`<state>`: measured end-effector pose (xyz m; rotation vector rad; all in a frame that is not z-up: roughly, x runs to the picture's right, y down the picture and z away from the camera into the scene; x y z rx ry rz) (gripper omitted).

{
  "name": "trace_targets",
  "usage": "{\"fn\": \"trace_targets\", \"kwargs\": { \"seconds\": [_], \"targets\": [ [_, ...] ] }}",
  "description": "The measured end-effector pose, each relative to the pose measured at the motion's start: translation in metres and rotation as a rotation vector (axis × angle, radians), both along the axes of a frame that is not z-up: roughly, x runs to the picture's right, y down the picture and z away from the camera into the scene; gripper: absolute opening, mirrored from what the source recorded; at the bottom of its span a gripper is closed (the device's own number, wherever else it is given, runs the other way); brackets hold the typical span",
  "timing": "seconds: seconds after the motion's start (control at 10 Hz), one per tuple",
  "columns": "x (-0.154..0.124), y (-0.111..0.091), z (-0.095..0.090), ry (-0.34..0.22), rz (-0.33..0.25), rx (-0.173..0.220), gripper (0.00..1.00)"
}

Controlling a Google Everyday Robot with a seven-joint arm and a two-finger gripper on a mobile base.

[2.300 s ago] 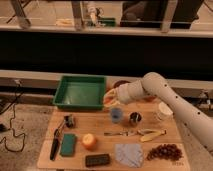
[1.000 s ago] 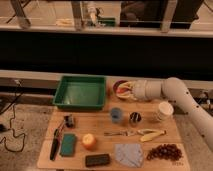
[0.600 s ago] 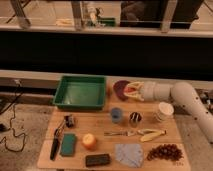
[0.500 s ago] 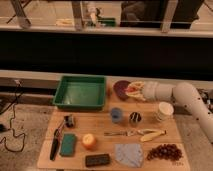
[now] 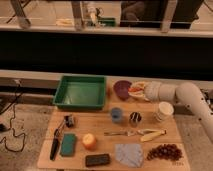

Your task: Place pepper in paper cup

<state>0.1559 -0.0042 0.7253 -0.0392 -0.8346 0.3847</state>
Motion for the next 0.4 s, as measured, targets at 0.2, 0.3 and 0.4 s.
{"fn": "trace_targets", "kwargs": {
  "seconds": [0.2,0.3,0.4],
  "targets": [
    [-0.003,-0.0004,0.0007,-0.003,-0.004,0.0,0.07],
    [-0.0027,-0.0004,0.0007,-0.002,-0.003,0.0,0.07],
    [-0.0007,-0.0014,0.0015,0.005,0.003,0.002,0.07]
  ]
}}
